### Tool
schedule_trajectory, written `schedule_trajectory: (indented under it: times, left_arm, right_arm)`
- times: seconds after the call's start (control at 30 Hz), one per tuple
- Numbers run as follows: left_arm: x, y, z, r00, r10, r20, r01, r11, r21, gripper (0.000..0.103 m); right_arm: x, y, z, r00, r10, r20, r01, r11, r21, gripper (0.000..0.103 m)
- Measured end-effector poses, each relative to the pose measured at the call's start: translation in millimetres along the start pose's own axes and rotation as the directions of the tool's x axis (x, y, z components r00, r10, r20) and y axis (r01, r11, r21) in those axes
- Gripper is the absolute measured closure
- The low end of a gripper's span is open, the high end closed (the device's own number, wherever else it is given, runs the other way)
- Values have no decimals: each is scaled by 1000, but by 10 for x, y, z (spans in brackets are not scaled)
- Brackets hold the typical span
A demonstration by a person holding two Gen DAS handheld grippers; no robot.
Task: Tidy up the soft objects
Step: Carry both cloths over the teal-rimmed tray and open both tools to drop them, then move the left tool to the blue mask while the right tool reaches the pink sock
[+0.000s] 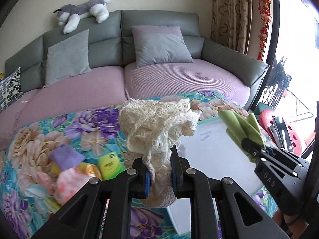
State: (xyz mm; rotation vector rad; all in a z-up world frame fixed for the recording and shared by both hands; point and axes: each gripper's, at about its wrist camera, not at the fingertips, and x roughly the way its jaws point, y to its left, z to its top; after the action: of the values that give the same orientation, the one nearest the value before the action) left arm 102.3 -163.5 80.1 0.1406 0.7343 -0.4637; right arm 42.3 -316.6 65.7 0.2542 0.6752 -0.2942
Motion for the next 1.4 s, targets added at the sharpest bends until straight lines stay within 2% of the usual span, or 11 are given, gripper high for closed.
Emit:
schedule_trajectory:
  times: [0.3, 0.73, 0.83, 0.9, 1.13, 1.17, 1.2, 1.23, 1.27, 1.3, 1.4]
  left_arm:
    - [556, -270, 68, 997, -47, -55, 48, 999, 7, 85]
    - [1180, -345, -36, 986, -24, -166, 24, 1000, -1, 81]
    - [1213, -356, -56, 983, -22, -182, 22, 1000, 0, 68]
    - [1212, -373, -65, 982, -22, -190, 23, 1000, 4, 51]
    - [1062, -296, -60, 983, -13, -182, 10, 1000, -19, 33]
    - [1030, -271, -58, 984, -11, -177, 6, 1000, -30, 20]
    - [1002, -252, -58, 985, -9, -172, 3, 999, -38, 12]
    - [969, -234, -56, 986, -7, -165, 0, 999, -44, 12]
    - [937, -217, -54, 987, -4, -160, -4, 999, -49, 12]
    - [916, -204, -54, 987, -2, -158, -7, 999, -52, 12]
    - [843, -158, -54, 990, 12, -143, -21, 998, -61, 12]
  right_arm:
    - [222, -377, 37, 997, -64, -36, 67, 995, 69, 93]
    - [521, -557, -35, 993, -99, -70, 106, 989, 106, 93]
    - [558, -588, -54, 992, -100, -82, 109, 987, 116, 93]
    - [587, -596, -70, 990, -104, -92, 114, 987, 113, 93]
    - [597, -634, -95, 987, -120, -104, 133, 984, 120, 89]
    - [591, -641, -96, 987, -125, -105, 137, 983, 122, 87]
    - [584, -649, -96, 987, -126, -105, 139, 982, 128, 74]
    - [576, -653, -96, 986, -131, -106, 144, 981, 129, 64]
    - [567, -653, -97, 986, -130, -106, 144, 981, 128, 40]
    - [554, -648, -96, 987, -124, -103, 137, 983, 126, 30]
    - [529, -630, -97, 988, -116, -104, 128, 985, 116, 30]
